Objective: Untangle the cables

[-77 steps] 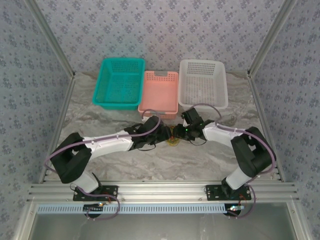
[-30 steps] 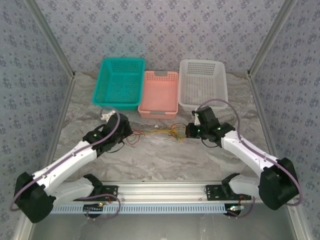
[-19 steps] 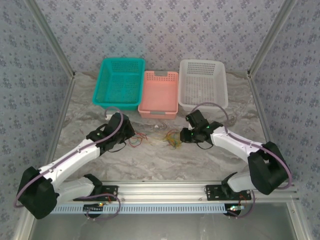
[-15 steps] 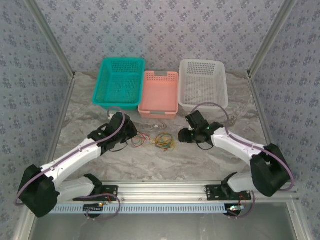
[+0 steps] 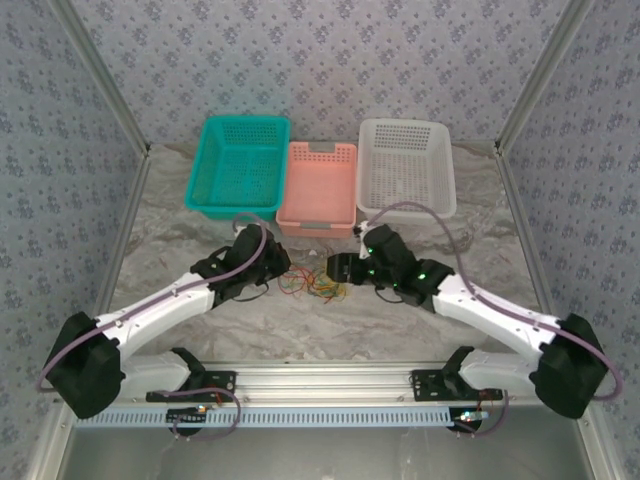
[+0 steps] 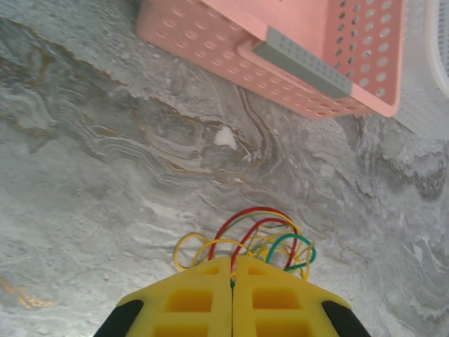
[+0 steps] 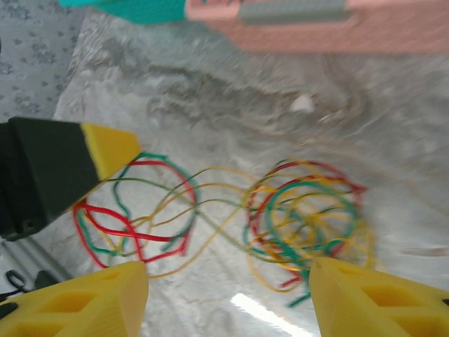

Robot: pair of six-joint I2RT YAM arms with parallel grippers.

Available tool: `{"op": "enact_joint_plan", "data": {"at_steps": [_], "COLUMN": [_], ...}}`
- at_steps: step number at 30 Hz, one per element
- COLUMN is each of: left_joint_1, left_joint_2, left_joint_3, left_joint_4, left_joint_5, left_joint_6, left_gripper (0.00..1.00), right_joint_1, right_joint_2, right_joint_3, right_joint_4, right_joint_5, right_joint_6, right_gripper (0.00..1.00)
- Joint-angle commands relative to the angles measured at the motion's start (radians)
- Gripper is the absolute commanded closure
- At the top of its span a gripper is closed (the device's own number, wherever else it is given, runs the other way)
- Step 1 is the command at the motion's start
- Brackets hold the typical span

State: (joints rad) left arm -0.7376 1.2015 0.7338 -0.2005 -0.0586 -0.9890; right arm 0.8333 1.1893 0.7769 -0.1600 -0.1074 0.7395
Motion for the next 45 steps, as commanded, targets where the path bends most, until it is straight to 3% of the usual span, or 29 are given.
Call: {"op": "enact_joint_plan", "data": {"at_steps": [1, 4, 8, 9, 13, 16, 19, 24, 32, 38, 40, 43, 45], "left_joint_1": [-0.024, -0.034, -0.040, -0.040, -0.043, -0.038, 0.000, 0.101, 0.160, 0.220, 0.221, 0.221, 0.220], "left_joint_2": [0.017, 0.025, 0.034, 0.040, 0.044, 0.012, -0.035, -0.089, -0.137, -0.168, -0.147, -0.088, -0.046], "left_joint_3": [0.042, 0.053, 0.062, 0.066, 0.075, 0.102, 0.091, 0.029, 0.055, 0.002, -0.004, 0.012, 0.025], "left_joint_4": [0.063, 0.061, 0.064, 0.065, 0.037, -0.105, -0.193, -0.154, -0.288, -0.262, -0.219, -0.196, -0.188], "left_joint_5": [0.015, 0.017, 0.027, 0.032, 0.014, -0.090, -0.144, -0.076, -0.143, -0.108, -0.070, -0.031, -0.007], "left_joint_6": [-0.019, -0.021, -0.017, -0.015, -0.011, -0.014, -0.040, -0.095, -0.101, -0.110, -0.100, -0.092, -0.079], "left_gripper": [1.00, 1.00, 1.00, 1.00, 1.00, 1.00, 1.00, 1.00, 1.00, 1.00, 1.00, 1.00, 0.97], "right_joint_1": [0.068, 0.074, 0.072, 0.073, 0.070, 0.054, -0.011, -0.044, -0.119, -0.220, -0.217, -0.152, -0.140], "right_joint_2": [0.040, 0.116, 0.195, 0.206, 0.164, 0.047, -0.064, -0.114, -0.279, -0.393, -0.361, -0.311, -0.305], "right_joint_3": [0.043, 0.092, 0.088, 0.089, 0.074, 0.023, -0.046, -0.079, -0.095, -0.084, -0.072, -0.044, -0.043], "right_joint_4": [0.136, 0.075, 0.144, 0.146, 0.086, 0.004, -0.037, -0.053, -0.209, -0.289, -0.272, -0.273, -0.238], "right_joint_5": [0.005, 0.018, -0.054, -0.048, 0.062, 0.162, 0.149, 0.142, 0.297, 0.245, 0.193, 0.236, 0.198], "right_joint_6": [0.110, 0.088, 0.092, 0.092, 0.073, 0.024, -0.005, -0.028, -0.004, -0.072, -0.088, -0.102, -0.102], "right_gripper": [0.36, 0.44, 0.49, 0.55, 1.00, 1.00, 1.00, 1.00, 1.00, 1.00, 1.00, 1.00, 1.00]}}
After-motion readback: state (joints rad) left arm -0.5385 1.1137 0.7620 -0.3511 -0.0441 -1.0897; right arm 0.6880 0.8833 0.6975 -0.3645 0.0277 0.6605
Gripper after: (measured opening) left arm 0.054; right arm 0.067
